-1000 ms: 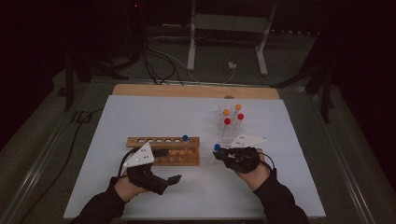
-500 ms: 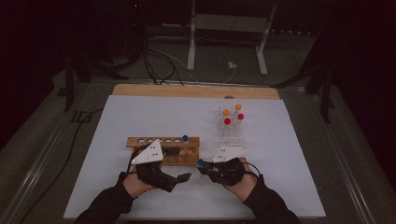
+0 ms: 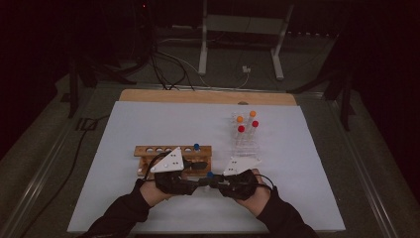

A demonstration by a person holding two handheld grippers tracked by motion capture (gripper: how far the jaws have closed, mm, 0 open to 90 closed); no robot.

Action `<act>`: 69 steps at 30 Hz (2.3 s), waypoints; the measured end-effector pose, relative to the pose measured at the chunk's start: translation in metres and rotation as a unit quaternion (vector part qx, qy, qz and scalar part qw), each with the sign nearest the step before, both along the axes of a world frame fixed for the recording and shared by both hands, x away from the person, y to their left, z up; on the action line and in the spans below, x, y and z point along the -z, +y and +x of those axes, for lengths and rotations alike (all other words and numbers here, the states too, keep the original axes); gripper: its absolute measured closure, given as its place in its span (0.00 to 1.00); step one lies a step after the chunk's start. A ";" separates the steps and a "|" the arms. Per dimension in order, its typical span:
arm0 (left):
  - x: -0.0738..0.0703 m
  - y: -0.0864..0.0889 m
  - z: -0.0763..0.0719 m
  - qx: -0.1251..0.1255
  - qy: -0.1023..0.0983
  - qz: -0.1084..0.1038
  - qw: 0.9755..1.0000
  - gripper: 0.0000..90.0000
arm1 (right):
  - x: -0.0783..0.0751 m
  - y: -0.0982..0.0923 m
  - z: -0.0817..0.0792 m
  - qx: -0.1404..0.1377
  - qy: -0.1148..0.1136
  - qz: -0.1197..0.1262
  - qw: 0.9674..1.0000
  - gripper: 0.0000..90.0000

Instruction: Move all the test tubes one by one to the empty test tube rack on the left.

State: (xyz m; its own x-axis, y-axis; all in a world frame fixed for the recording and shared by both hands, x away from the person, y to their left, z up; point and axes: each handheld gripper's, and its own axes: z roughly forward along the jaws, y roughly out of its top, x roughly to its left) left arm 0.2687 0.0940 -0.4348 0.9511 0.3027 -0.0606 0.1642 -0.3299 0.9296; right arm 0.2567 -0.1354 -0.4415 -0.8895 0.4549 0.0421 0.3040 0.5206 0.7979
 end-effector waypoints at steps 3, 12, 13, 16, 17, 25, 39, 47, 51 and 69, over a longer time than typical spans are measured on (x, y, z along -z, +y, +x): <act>0.001 -0.002 0.000 0.001 -0.003 0.003 1.000 0.62 | 0.000 0.000 -0.001 -0.001 0.000 0.000 1.000 0.86; 0.006 -0.005 0.001 -0.002 -0.010 0.011 1.000 0.79 | 0.000 -0.001 0.000 -0.001 0.000 0.001 1.000 0.86; 0.006 -0.006 0.001 0.002 -0.008 0.010 1.000 0.81 | 0.000 -0.001 0.000 0.000 0.000 0.001 1.000 0.86; 0.006 -0.007 0.001 0.004 -0.011 0.014 1.000 0.84 | 0.000 -0.001 0.001 0.001 0.002 0.001 1.000 0.86; 0.006 -0.007 0.001 0.004 -0.013 0.015 1.000 0.84 | 0.000 -0.001 0.001 0.000 0.003 0.001 1.000 0.86; 0.005 -0.005 0.002 0.000 -0.015 0.024 1.000 0.86 | 0.001 -0.001 0.001 -0.003 0.001 0.002 1.000 0.82; -0.019 0.025 0.007 -0.036 -0.032 0.018 0.999 0.86 | -0.006 -0.008 0.002 0.029 -0.025 0.040 0.998 0.34; -0.036 0.040 0.019 -0.061 -0.039 0.013 0.997 0.86 | -0.008 -0.010 0.003 0.052 -0.023 0.061 0.997 0.09; -0.043 0.042 0.022 -0.069 -0.046 0.012 0.996 0.86 | -0.009 -0.012 0.003 0.049 -0.021 0.067 0.996 0.00; -0.054 0.051 0.053 -0.121 -0.070 -0.004 0.990 0.86 | -0.011 -0.014 0.002 0.055 -0.033 0.078 0.995 0.00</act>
